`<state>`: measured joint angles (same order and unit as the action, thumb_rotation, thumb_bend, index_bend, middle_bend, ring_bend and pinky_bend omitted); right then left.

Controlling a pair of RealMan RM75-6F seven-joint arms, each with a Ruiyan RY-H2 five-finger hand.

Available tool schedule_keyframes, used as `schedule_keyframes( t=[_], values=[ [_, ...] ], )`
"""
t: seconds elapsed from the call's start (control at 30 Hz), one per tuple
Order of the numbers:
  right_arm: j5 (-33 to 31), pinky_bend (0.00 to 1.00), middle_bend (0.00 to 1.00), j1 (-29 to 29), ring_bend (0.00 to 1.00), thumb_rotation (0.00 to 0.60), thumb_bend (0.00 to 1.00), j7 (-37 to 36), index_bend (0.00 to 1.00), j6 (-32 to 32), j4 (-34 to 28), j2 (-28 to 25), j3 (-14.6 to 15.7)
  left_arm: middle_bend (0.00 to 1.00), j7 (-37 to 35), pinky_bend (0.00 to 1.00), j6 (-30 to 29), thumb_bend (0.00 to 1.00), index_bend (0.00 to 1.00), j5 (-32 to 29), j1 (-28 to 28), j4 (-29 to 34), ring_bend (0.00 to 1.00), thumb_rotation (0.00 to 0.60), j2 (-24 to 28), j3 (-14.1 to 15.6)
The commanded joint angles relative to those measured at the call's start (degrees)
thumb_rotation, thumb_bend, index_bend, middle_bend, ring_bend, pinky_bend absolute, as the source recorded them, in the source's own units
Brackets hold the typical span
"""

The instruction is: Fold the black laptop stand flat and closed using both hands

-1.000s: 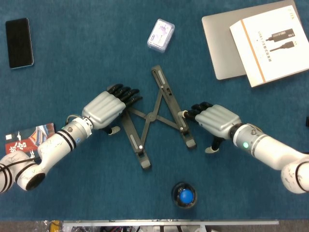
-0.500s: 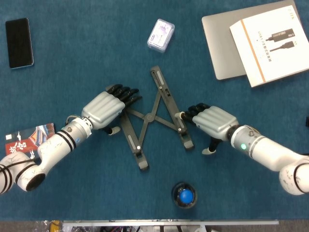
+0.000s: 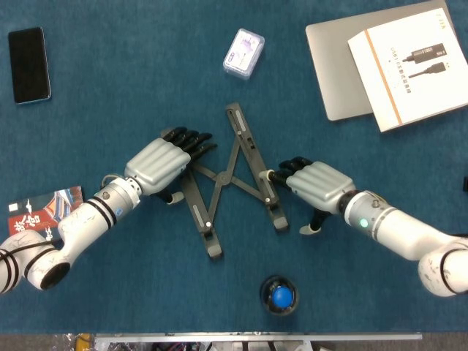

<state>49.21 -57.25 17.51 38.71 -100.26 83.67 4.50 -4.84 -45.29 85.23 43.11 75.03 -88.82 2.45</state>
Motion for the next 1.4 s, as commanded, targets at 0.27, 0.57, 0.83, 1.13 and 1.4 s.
schedule_keyframes(
  t=[0.27,0.57,0.83,1.13,1.4],
  values=[
    [2.19,0.06,0.08,0.98,0.00,0.600,0.11,-1.38,0.00,0.08,0.94,1.08,-0.81,0.00,-0.19,0.00,0.46,0.25,0.00,-0.25,0.13,0.60,0.00,0.600,0.01,0.00],
    [4.73,0.06,0.07,2.10,0.00,0.600,0.12,-3.13,0.00,-0.23,2.22,2.03,-1.44,0.00,-0.43,0.00,0.58,0.25,0.00,-0.62,0.24,1.67,0.00,0.600,0.04,-0.30],
    [7.01,0.04,0.06,2.98,0.00,0.600,0.12,-4.18,0.00,-0.17,2.69,2.49,-1.96,0.00,-0.30,0.00,0.81,0.25,0.00,-0.90,0.29,2.46,0.00,0.600,0.18,-0.32],
    [8.55,0.03,0.06,3.59,0.00,0.600,0.12,-3.80,0.00,0.16,3.16,2.65,-1.98,0.00,-0.44,0.00,0.58,0.25,0.00,-0.99,0.18,2.80,0.00,0.600,0.53,-0.37],
    [7.11,0.03,0.06,4.10,0.00,0.600,0.12,-2.49,0.00,1.64,2.79,0.61,-2.15,0.00,-0.22,0.00,0.84,0.25,0.00,-1.24,0.13,2.76,0.00,0.600,0.97,-0.25]
  ],
)
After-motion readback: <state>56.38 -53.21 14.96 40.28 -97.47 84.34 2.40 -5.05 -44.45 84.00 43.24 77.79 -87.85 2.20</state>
